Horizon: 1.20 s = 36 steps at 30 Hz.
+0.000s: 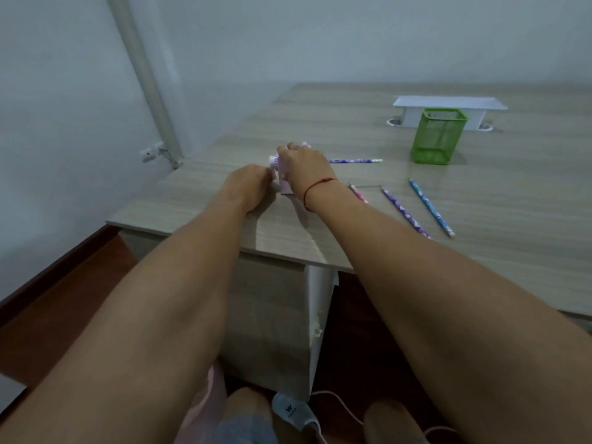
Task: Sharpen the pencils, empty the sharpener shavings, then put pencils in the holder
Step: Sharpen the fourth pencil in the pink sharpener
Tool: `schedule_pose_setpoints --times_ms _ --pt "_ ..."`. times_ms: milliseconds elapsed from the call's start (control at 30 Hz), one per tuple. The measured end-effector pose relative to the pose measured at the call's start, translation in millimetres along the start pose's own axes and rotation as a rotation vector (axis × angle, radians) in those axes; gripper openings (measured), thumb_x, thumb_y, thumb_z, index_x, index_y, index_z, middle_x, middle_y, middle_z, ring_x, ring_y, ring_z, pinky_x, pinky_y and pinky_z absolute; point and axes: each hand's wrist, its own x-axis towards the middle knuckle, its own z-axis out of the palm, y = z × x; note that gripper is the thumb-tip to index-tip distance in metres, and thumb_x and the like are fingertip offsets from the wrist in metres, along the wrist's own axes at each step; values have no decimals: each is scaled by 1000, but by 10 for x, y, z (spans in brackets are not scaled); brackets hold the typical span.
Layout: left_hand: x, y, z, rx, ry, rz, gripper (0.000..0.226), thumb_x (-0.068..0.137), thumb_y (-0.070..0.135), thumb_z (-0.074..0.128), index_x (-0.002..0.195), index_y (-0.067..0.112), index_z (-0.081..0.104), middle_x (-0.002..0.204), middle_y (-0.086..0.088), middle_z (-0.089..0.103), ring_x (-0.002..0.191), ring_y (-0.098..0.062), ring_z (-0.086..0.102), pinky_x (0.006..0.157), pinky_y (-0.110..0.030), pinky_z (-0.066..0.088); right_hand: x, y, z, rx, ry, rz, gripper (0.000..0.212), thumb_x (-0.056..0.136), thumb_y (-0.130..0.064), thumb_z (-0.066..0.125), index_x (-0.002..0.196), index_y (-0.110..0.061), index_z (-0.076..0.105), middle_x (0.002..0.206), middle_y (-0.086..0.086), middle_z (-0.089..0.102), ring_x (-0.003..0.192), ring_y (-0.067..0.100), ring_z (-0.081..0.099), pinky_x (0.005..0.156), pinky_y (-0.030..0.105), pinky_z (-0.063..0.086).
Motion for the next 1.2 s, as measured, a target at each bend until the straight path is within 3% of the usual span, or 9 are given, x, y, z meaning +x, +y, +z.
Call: schedule_pose_setpoints --times_ms 133,367,567,667,833,1033,1200 --pt "169 -27 7 -46 138 -21 19 86 9 51 103 10 60 108 -21 65 103 -40 61 79 -42 47 48 7 50 -16 24 -2 31 93 -12 48 123 -9 54 125 10 58 116 32 57 90 40 47" --pt "290 -97 -232 4 267 56 22 91 -3 39 103 -1 57 106 -26 61 101 -41 57 80 -46 46 90 -27 54 14 26 19 30 94 -7 43 121 -7 56 124 13 57 115 33 57 90 39 47" --pt "125 -91 -316 3 333 89 24 97 6 35 109 1 55 107 -23 61 101 -38 56 83 -46 48 48 -31 -18 22 -2 6 30 95 -10 42 122 -6 55 127 15 55 121 33 53 93 40 45" --pt "-153 -51 -271 -24 411 81 39 96 20 24 108 1 55 104 -23 62 99 -39 58 79 -46 47 39 -42 -22 33 -19 2 30 96 -14 44 123 -6 55 130 15 54 124 33 50 95 40 44" --pt "-544 93 -87 -191 291 46 15 92 11 44 98 5 56 101 -18 62 95 -33 58 74 -38 41 23 -44 -45 25 -14 -1 31 96 -15 43 124 -6 53 132 15 52 126 34 49 96 40 43" --pt "-390 -79 -127 -147 171 73 17 95 17 41 92 9 55 96 -17 63 87 -33 59 70 -37 42 40 -24 3 7 -14 -3 32 92 -10 48 123 -6 54 129 15 54 122 34 52 94 41 45" --pt "-330 -102 -31 -165 104 87 22 96 22 41 91 9 58 94 -16 65 85 -32 60 77 -43 50 77 -2 11 1 7 -12 31 97 -17 40 122 -6 55 128 15 55 119 34 54 93 41 45"
